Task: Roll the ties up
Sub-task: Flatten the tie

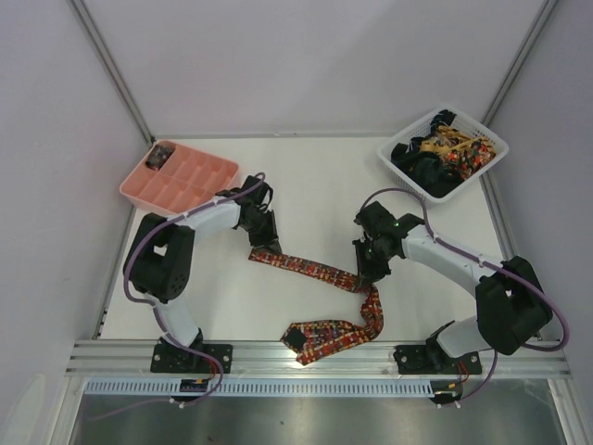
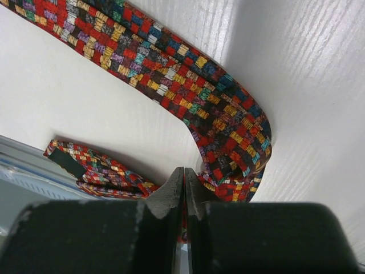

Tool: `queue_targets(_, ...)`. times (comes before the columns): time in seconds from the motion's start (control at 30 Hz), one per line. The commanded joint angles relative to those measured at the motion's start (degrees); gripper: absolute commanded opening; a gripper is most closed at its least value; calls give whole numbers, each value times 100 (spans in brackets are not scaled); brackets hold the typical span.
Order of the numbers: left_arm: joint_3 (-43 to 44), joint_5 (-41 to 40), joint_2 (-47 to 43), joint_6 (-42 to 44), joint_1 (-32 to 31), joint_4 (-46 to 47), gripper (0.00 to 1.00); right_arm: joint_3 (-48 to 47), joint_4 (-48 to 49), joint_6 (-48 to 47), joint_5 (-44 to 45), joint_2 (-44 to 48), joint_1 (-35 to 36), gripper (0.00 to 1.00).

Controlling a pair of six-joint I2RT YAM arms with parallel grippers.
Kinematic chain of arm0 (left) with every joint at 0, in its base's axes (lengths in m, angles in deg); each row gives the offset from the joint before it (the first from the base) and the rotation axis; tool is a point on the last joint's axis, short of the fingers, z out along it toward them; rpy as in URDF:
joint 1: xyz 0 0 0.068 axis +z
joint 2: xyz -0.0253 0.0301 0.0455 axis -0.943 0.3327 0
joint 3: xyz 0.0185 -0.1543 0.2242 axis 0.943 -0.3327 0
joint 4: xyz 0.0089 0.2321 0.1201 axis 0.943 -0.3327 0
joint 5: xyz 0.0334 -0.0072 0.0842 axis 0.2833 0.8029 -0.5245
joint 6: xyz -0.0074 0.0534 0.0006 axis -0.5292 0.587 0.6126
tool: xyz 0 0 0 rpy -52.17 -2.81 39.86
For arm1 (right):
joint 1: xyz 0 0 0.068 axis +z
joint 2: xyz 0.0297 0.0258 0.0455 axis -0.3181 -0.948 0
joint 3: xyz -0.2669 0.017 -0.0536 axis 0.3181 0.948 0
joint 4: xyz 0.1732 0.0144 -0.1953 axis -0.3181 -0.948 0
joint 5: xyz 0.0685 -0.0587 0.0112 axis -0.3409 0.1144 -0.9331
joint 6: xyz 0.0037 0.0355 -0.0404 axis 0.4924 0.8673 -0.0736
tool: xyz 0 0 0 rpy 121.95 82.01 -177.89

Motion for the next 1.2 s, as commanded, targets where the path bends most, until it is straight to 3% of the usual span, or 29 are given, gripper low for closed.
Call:
queue_targets(0.0,205,-76,156,45,54,3,19,10,-137,157,-37,112,-57,8)
queue_targets(0.3,55,-198,481,27,177,11,16,150,-374,70,-443,-108,-49,6)
queue_targets(0.47,117,-410,736,19,361,-156,12,256,-383,175,-31,-406,-250,0)
queue_targets(0.63,91,-392,868,-69,686,-322,5,-103,-349,430,760,-793,-689,2)
queue_targets(0.73,213,-453,921,-52,748,-471,5,-805,-313,255,1235,-1521,-822,3)
queue_targets(0.87,328,-507,1008,-25,801,-569,5,-2517,-462,-192,1980,-2900,-822,4)
queue_targets(1.03,398,-603,1017,45,871,-674,4,-5532,-1235,-764,2588,-4473,-603,5)
queue_targets(1.17,293,-568,877,27,1003,-639,4,-6424,-1719,-1012,2372,-4574,-435,10)
